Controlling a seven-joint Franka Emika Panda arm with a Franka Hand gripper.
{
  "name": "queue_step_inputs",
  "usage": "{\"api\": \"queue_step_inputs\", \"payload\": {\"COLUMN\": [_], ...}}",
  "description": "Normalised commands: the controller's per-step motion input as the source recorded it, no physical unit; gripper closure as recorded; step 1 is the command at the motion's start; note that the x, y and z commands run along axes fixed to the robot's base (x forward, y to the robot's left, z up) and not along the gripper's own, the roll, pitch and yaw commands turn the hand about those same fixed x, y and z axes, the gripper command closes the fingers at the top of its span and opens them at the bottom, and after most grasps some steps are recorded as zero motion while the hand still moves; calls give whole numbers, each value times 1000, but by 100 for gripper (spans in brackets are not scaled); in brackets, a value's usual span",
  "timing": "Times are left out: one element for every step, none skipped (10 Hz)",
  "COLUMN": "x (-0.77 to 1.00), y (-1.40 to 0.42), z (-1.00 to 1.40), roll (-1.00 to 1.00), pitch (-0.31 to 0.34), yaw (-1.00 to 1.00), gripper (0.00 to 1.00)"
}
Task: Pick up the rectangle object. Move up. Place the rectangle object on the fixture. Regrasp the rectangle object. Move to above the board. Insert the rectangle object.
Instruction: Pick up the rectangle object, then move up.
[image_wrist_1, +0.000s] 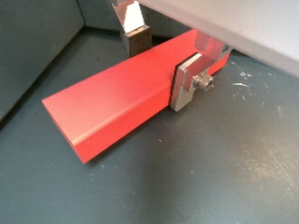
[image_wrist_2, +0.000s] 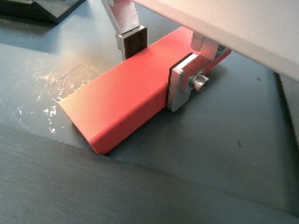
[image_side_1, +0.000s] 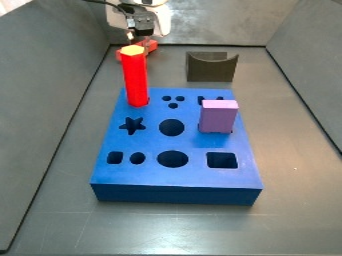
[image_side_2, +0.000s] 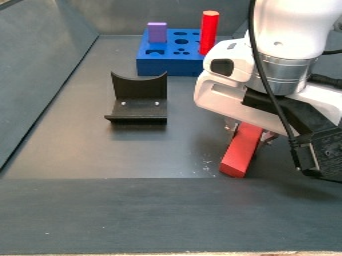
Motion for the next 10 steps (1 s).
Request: {"api": "queue_step_inputs", "payload": {"x": [0, 0, 0, 0, 0, 0, 7, -6, -13, -12], "y": [0, 0, 0, 0, 0, 0, -9, -17, -30, -31], "z": [0, 0, 0, 0, 0, 833, 794, 703, 540, 447], "roll": [0, 0, 0, 0, 0, 0, 3, 0, -11, -16], "pitch": [0, 0, 0, 0, 0, 0, -12, -8, 9, 16], "yaw": [0, 0, 0, 0, 0, 0, 38, 37, 29, 25], "gripper": [100, 100, 100, 100, 100, 100, 100, 100, 100, 100]}}
